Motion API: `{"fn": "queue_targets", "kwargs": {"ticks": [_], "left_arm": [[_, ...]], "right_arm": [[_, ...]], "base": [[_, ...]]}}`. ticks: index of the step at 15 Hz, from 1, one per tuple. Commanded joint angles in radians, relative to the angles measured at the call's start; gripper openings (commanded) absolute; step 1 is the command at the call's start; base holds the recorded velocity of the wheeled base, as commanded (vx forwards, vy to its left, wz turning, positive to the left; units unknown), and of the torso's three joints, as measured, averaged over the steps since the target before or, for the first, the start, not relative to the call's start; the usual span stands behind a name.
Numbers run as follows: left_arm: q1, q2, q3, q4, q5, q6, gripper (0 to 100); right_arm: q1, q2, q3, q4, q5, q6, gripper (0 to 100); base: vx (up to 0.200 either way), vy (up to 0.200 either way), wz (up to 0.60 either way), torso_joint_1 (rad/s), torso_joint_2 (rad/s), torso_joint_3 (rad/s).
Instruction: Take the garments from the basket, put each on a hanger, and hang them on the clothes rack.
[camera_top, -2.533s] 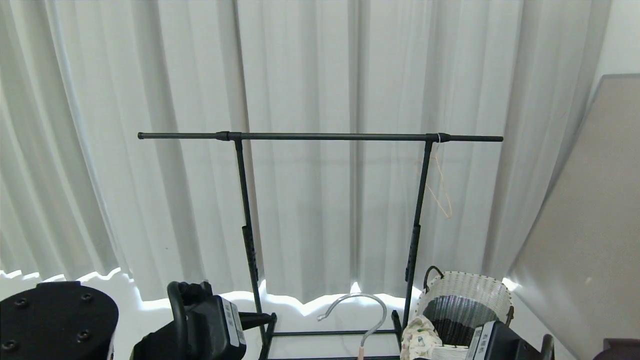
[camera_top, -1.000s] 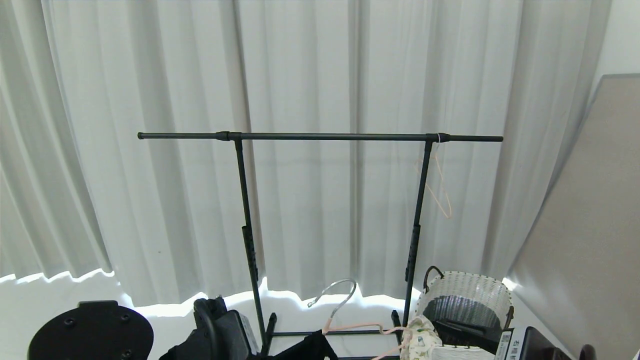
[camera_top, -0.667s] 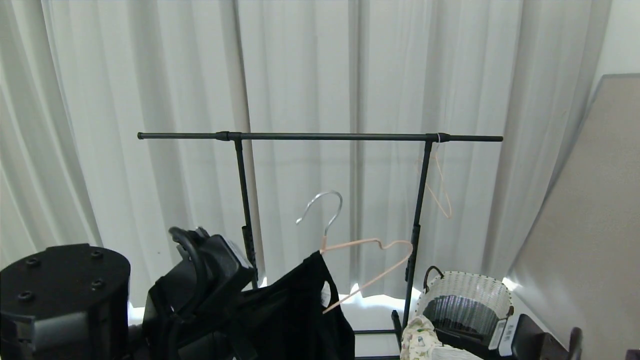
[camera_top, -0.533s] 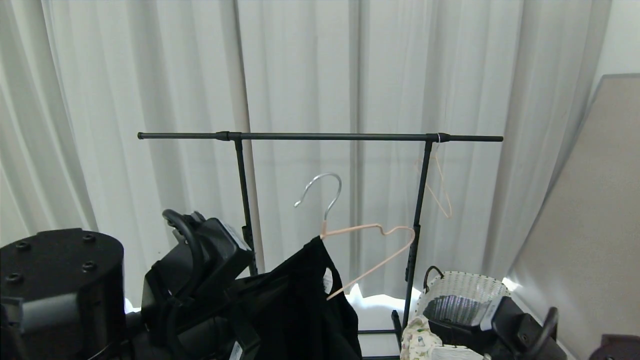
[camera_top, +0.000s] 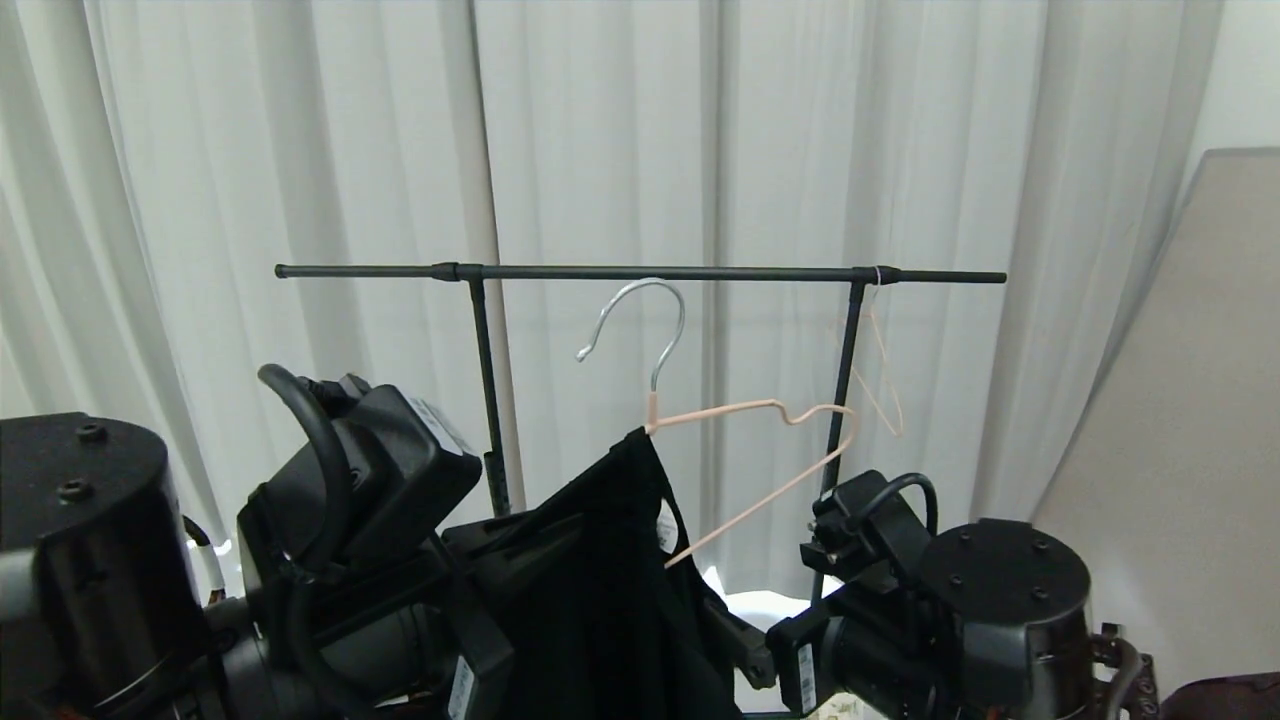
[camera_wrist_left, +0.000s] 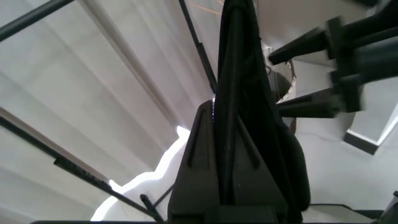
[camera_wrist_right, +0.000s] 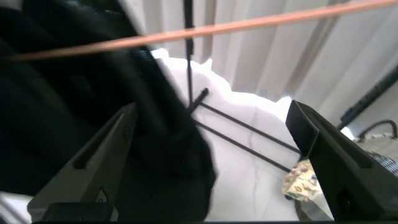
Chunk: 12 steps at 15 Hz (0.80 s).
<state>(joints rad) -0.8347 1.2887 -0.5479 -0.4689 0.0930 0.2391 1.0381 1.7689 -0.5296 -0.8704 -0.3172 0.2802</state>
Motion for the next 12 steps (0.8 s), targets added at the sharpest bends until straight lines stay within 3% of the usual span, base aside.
{"fn": "queue_targets", "kwargs": {"ticks": [1,10,12], "left_arm": [[-0.011,-0.014,-0.003,0.000,-0.001,0.000,0],[-0.030,-0.026,-0.009,0.000,-0.002,0.002,0],[-0.030,-0.028,-0.009,0.000,-0.002,0.000,0]], "right_arm": [[-0.009,0.057,-0.018,-0.001,-0.003,-0.003,100],[-0.038,0.058,0.026,0.030,-0.045,-0.018,100],[-0.087,0.058,0.037,0.033,-0.054,-0.062,100]], "base": [[0.000,0.000,0.00,0.000,0.00,0.000],[0.000,0.000,0.00,0.000,0.00,0.000],[0.000,0.000,0.00,0.000,0.00,0.000]]}}
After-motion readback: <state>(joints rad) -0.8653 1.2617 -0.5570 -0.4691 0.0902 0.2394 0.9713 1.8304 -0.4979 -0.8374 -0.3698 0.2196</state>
